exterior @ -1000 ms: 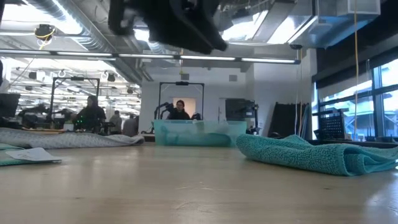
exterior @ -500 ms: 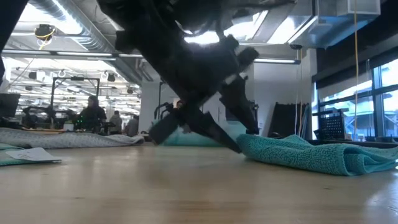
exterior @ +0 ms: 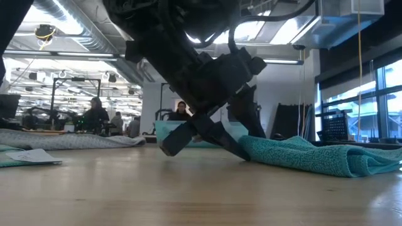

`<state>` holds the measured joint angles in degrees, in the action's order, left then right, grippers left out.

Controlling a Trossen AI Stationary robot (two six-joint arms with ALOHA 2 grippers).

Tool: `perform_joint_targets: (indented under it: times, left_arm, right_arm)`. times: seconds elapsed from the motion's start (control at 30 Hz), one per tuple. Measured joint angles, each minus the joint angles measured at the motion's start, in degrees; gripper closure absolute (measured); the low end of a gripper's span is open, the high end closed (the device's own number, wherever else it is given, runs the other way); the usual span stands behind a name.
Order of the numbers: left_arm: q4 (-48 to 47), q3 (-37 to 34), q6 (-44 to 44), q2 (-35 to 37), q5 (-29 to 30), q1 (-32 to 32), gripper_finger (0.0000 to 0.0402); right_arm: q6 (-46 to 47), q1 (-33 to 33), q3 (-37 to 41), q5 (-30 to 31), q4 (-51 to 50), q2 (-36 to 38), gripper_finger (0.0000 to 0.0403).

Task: Fold microfiber towels
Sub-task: Put the folded blue towel into the bin

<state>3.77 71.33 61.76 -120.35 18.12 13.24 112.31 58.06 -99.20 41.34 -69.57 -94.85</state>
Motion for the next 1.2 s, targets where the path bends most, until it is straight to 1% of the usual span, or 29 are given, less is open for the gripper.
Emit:
perform_joint_targets:
  times: [0.23, 0.37, 0.47, 0.6, 0.83, 0.87, 1.0, 1.13, 1.2]
  left_arm:
    - [1.2, 0.0, -1.6, 0.0, -2.8, 0.9, 0.0236]
    - [4.4, -0.1, -1.8, -0.1, -3.0, 0.8, 0.0237]
    - [4.5, -0.1, -3.1, -0.4, -3.0, 0.2, 0.0243]
    - [4.2, -0.1, -3.3, -0.7, -2.7, 0.0, 0.0281]
    - [3.7, -0.1, -7.3, -0.7, -2.7, 0.0, 0.0384]
    - [3.2, -0.1, -7.5, -0.7, -2.5, 0.0, 0.0392]
    - [0.6, 0.3, -9.0, -0.4, 0.6, 0.2, 0.0394]
    - [-8.4, 4.4, -13.5, 1.2, 3.7, 0.2, 0.0399]
    - [-13.7, 7.2, -16.9, 2.2, 4.1, -0.4, 0.0400]
  right_arm:
    - [0.0, 0.0, 0.0, 0.0, -0.3, 0.0, 0.0196]
    - [0.1, 0.0, 0.0, 0.1, -0.9, 0.0, 0.0196]
    - [0.1, 0.0, 0.0, 0.1, -1.1, 0.0, 0.0196]
    - [0.1, 0.0, 0.0, 0.0, -1.1, 0.0, 0.0196]
    - [0.2, 0.0, 0.0, -0.3, -1.1, 0.0, 0.0196]
    - [0.2, 0.0, 0.0, -0.3, -1.2, 0.0, 0.0196]
    - [0.0, 0.0, 0.0, -0.3, -2.0, 0.0, 0.0196]
    - [-0.1, 0.0, 0.0, -0.3, -3.2, 0.0, 0.0196]
    - [-0.1, 0.0, 0.0, -0.2, -3.8, 0.0, 0.0196]
